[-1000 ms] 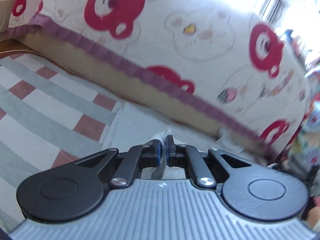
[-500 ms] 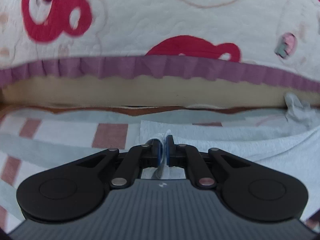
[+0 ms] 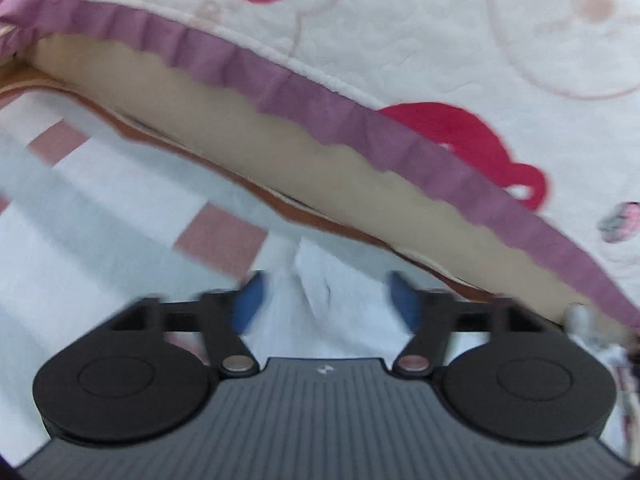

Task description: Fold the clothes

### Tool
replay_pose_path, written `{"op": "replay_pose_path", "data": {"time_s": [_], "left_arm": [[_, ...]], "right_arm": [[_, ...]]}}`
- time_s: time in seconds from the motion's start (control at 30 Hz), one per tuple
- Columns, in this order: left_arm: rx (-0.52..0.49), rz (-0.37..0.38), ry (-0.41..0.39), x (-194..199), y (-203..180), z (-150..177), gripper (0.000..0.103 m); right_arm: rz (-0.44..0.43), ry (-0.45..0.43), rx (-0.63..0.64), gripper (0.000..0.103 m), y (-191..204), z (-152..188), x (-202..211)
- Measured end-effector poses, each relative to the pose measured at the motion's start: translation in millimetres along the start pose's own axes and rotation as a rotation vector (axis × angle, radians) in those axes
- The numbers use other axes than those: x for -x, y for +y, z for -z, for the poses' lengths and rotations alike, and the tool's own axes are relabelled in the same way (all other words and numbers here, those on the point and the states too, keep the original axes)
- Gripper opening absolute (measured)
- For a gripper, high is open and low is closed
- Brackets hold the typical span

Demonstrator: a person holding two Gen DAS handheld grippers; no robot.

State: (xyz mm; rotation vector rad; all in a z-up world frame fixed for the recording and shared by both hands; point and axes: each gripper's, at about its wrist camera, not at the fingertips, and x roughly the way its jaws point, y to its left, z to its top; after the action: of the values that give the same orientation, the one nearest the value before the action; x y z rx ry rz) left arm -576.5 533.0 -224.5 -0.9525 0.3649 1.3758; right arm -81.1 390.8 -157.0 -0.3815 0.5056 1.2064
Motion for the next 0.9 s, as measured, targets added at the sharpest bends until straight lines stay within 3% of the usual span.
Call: {"op": "replay_pose_path", "data": {"time_s": [0.13, 0.3, 0.43, 0.6, 0.7, 0.83, 0.9], "left_arm": [[0.072, 0.022, 0.068, 26, 16, 36, 0.074], [0.163, 0.049, 0.152, 59, 36, 81, 0.074], [0.256, 0.122, 0.234, 68, 53, 104, 0.074], [0.252, 0.115, 0.193, 63, 50, 102, 0.074], [0.246, 0.101, 0.143, 56, 51, 97, 0.074], [0.228, 0.076, 0.122, 53, 48, 95, 0.074], [0.222, 0.069, 0.117, 52, 47, 94, 0.074]], "right_arm": [[-0.044, 0.016, -0.151, 0.059, -22, 23, 58], [-0.226, 0.074, -0.379, 0.059, -27, 69, 123], [-0.286, 0.248, -0.405, 0.059, -15, 116, 134], [-0.165, 0.317, -0.405, 0.059, -17, 148, 127], [-0.088, 0.251, -0.438, 0.062, -32, 138, 111], [0.132, 0.120, -0.395, 0.043, -60, 104, 88], [0.233, 0.054, -0.356, 0.041, -74, 88, 85]]}}
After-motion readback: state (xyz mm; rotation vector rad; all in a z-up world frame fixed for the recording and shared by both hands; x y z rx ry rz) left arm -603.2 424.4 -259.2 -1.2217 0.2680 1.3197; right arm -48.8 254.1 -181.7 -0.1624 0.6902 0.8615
